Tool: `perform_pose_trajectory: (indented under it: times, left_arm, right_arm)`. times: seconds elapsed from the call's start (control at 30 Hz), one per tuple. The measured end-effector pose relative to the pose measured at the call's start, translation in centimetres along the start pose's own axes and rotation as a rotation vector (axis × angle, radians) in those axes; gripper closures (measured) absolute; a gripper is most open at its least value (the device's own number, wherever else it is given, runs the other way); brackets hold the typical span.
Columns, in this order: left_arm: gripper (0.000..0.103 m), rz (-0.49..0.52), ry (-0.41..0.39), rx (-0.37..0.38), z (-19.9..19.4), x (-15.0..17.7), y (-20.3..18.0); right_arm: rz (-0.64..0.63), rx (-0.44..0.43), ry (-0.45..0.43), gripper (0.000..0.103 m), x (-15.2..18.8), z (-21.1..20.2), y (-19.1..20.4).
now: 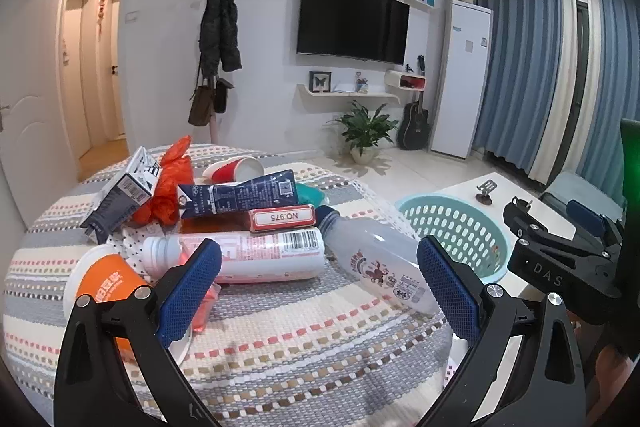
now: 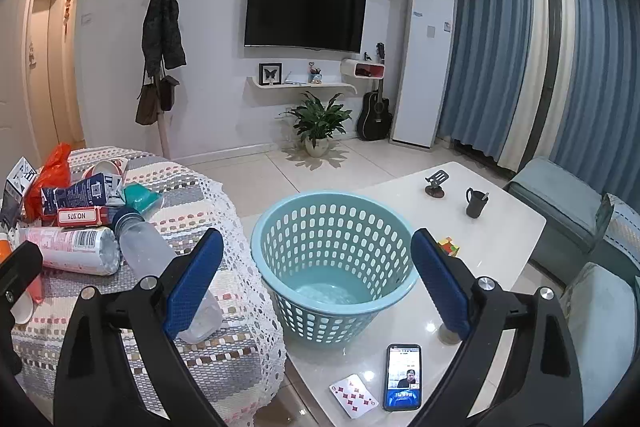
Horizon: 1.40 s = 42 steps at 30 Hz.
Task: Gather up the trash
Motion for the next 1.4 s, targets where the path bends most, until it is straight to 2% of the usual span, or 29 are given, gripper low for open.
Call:
perform_pose_trajectory:
  times: [1.13, 1.4]
  left_arm:
    - [0.008, -0.016, 0.002, -0.017, -0.1, -0.1, 1.1]
    - [0.008, -0.028, -0.010, -0.017, -0.4, -0.3, 1.5]
  right_arm:
    - [-0.050, -0.016, -0.010, 0.013, -0.2, -0.5, 1.7]
    - [-0.058, -0.031, -0.011, 0.016, -0.2, -0.8, 1.9]
Point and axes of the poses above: each gripper's, at about its wrist camera, not at the fingertips, and z roughly the way its jaws point, y to its left, x to its underside, the point moved 1 cm from there along z, roughly the way its jaws point, and after that the axes turned 10 degrees about -x, right-handed, at the moved point
